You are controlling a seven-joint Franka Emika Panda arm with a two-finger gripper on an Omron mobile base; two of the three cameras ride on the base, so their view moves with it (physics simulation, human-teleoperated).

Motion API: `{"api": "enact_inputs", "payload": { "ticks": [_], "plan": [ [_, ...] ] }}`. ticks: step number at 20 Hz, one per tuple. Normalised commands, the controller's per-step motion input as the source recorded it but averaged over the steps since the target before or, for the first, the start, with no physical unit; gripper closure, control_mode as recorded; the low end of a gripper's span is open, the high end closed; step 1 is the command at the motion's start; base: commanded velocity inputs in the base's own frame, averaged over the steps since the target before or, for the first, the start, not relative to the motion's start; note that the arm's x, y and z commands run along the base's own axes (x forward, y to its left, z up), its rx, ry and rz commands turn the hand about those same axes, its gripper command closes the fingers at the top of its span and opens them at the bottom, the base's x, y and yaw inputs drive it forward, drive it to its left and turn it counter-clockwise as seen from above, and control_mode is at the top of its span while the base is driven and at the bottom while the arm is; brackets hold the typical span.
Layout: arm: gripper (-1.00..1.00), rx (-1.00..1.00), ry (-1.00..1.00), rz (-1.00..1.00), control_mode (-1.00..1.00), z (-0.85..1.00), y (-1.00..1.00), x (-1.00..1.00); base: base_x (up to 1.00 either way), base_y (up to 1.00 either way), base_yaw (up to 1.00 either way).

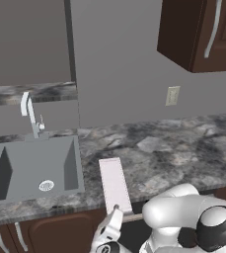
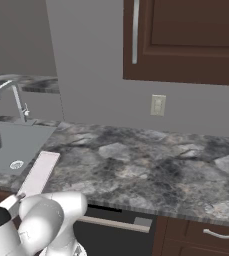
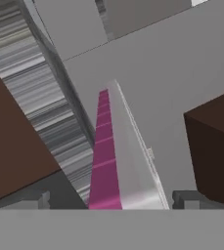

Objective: The ice cube tray has been filled with water. Take the tray and place it in the freezer to make ice. Close the freezer door after placing the tray.

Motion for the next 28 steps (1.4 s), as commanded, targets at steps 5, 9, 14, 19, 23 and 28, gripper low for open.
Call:
{"api": "enact_inputs", "payload": {
  "ticks": [5, 9, 14, 19, 23, 28],
  "plan": [
    [-1.00, 0.00, -0.08, 0.00, -1.00, 0.10, 0.00, 0.00, 0.00, 0.00, 0.00],
    [-1.00, 0.00, -0.01, 0.00, -1.00, 0.12, 0.00, 0.11, 0.00, 0.00, 0.00],
    [-1.00, 0.00, 0.04, 0.00, -1.00, 0.20, 0.00, 0.21, 0.00, 0.00, 0.00],
    [1.00, 0.00, 0.09, 0.00, -1.00, 0.11, 0.00, 0.25, 0.00, 0.00, 0.00],
    [1.00, 0.00, 0.00, 0.00, -1.00, 0.00, 0.00, 0.02, 0.00, 0.00, 0.00],
    [1.00, 0.00, 0.00, 0.00, -1.00, 0.11, 0.00, 0.00, 0.00, 0.00, 0.00]
  ]
}}
